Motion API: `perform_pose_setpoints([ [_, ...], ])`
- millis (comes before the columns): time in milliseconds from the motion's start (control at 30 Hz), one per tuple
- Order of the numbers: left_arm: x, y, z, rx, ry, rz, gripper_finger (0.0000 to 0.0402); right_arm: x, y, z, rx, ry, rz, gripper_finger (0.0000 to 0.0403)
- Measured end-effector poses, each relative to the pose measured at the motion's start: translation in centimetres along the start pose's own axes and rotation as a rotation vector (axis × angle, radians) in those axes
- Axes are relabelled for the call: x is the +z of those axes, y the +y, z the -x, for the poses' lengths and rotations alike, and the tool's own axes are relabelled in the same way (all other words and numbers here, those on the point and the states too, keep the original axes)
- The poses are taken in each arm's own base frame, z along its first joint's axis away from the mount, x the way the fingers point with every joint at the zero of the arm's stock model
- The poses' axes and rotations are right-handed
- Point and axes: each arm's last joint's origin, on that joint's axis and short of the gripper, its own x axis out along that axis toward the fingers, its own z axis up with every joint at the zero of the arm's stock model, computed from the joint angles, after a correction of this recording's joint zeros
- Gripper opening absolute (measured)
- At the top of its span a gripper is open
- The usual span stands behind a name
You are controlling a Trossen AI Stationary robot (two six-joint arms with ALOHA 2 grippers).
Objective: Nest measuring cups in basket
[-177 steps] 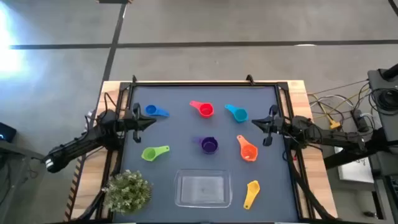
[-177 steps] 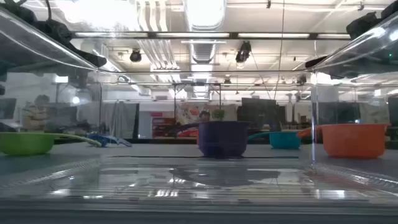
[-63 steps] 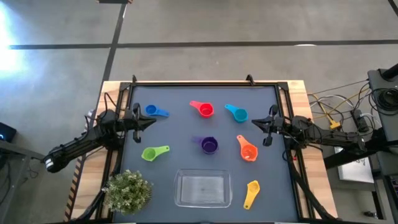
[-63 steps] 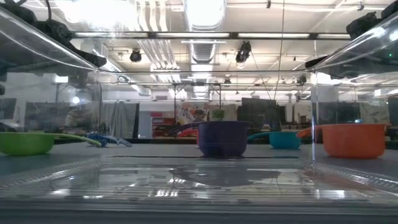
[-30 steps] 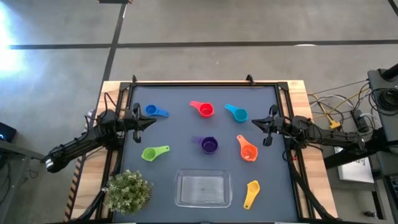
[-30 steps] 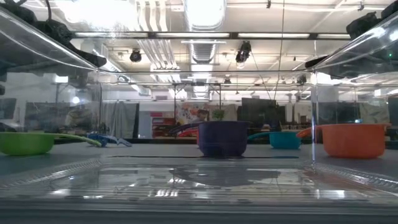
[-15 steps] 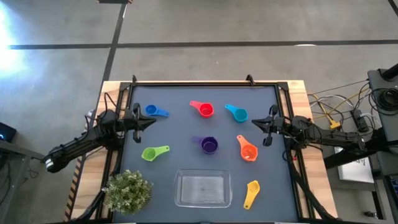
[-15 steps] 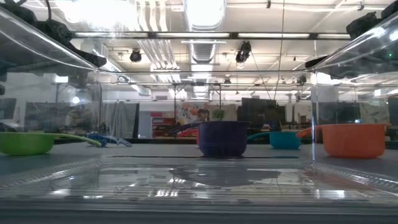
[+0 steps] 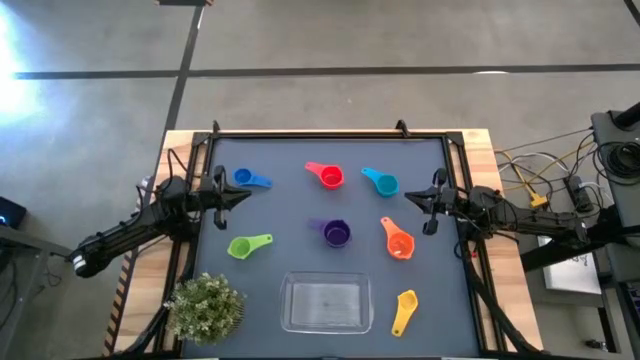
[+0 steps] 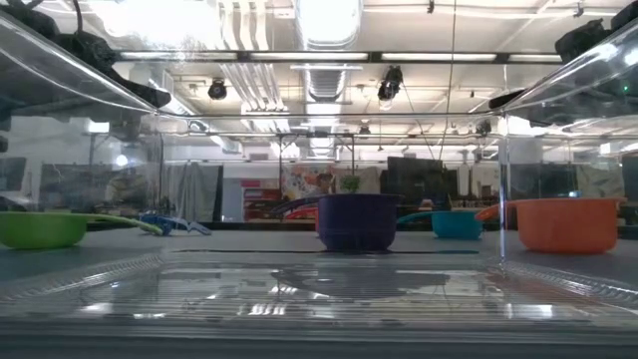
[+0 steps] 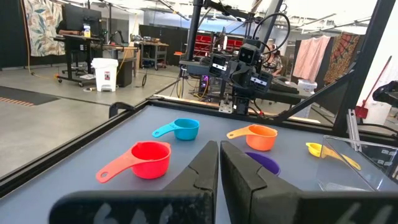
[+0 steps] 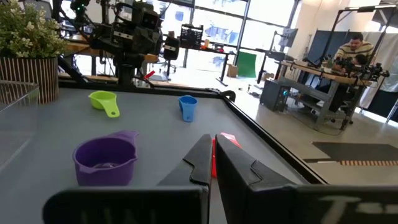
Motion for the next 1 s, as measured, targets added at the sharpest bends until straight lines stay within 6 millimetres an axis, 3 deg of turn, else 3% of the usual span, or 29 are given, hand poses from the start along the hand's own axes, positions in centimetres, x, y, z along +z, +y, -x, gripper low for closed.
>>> perform_pose_setpoints([
  [433,0.0,0.0,0.0,0.0,0.0,0.0,0.0,0.0,0.0,0.0,0.0,0.0,-0.007,0.0009],
  [633,0.0,0.0,0.0,0.0,0.0,0.0,0.0,0.4,0.0,0.0,0.008,-0.039,-0.317,0.0009],
  [1000,0.0,0.0,0.0,0.0,0.0,0.0,0.0,1.3,-0.2,0.1,0.019,-0.135,-0.506,0.0009],
])
